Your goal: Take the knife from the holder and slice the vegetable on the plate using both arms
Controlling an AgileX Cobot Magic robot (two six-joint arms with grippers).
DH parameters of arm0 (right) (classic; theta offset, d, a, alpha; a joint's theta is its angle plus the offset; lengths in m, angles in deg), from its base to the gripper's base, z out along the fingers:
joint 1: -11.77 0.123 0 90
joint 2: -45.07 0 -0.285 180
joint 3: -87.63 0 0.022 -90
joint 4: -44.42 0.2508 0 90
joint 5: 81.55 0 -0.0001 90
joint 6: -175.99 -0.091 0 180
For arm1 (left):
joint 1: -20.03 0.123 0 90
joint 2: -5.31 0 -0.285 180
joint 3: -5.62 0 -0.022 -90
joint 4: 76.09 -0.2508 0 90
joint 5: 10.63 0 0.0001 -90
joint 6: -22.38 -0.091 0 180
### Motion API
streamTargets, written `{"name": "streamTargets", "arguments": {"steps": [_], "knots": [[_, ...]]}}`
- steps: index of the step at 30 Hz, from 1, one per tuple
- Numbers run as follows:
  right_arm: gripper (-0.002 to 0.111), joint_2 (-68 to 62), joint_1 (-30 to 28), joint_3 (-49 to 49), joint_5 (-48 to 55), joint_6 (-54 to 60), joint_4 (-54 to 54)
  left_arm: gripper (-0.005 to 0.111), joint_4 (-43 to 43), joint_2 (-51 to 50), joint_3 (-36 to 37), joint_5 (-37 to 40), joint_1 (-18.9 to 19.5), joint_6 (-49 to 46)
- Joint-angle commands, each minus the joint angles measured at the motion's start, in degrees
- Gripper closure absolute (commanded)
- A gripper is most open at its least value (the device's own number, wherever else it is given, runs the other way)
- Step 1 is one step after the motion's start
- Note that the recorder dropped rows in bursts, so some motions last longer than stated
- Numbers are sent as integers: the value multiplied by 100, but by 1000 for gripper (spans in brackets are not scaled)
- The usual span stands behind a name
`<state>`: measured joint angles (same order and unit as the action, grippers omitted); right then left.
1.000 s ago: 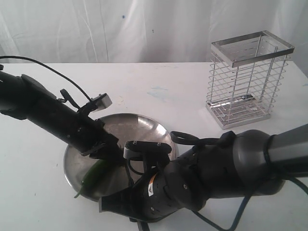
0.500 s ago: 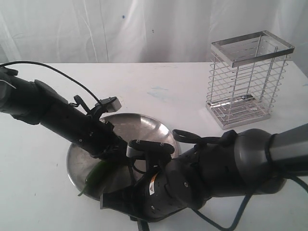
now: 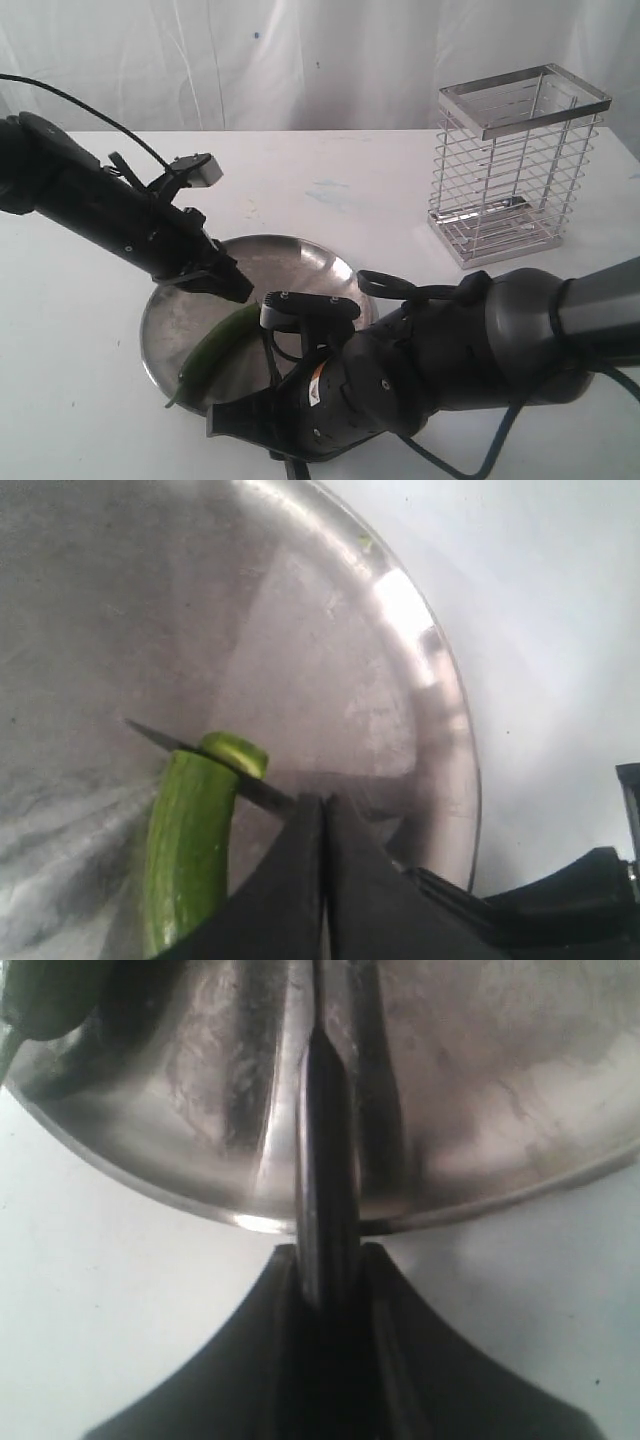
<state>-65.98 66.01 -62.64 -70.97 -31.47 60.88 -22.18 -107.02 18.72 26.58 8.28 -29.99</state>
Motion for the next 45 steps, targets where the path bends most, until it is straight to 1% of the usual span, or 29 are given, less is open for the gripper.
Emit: {"name": "streamTargets", "arguments": {"steps": [1,6,11,16,21,25,28,32,35,39,45], "knots": [[108,-32,3,9,47,70,-83,107,-512,7,103,70,20,438],[108,-32,3,-13,183,70,-83,107,-499,-71,341,-277,20,438],[108,42,3,-275,773,188,-83,107,-499,-118,353,-325,20,438],[108,209,3,-321,1000,188,-175,107,-489,-118,353,-333,20,438],[108,209,-261,-321,1097,178,-332,107,-405,-118,353,-290,20,466],[108,387,-271,-321,1355,178,-935,107,43,-58,222,-50,20,261],[108,775,-271,-321,1417,178,-1243,107,66,24,6,217,20,261],[108,1036,-271,-321,1758,178,-1496,107,196,202,-61,267,20,261],[108,1049,-271,-321,1792,178,-1547,107,352,226,-61,282,20,246],[108,1049,-271,-321,1797,178,-1594,107,435,226,-61,239,-47,94],[108,1049,-271,-321,1797,178,-1605,107,514,170,-61,-16,-243,-23]]}}
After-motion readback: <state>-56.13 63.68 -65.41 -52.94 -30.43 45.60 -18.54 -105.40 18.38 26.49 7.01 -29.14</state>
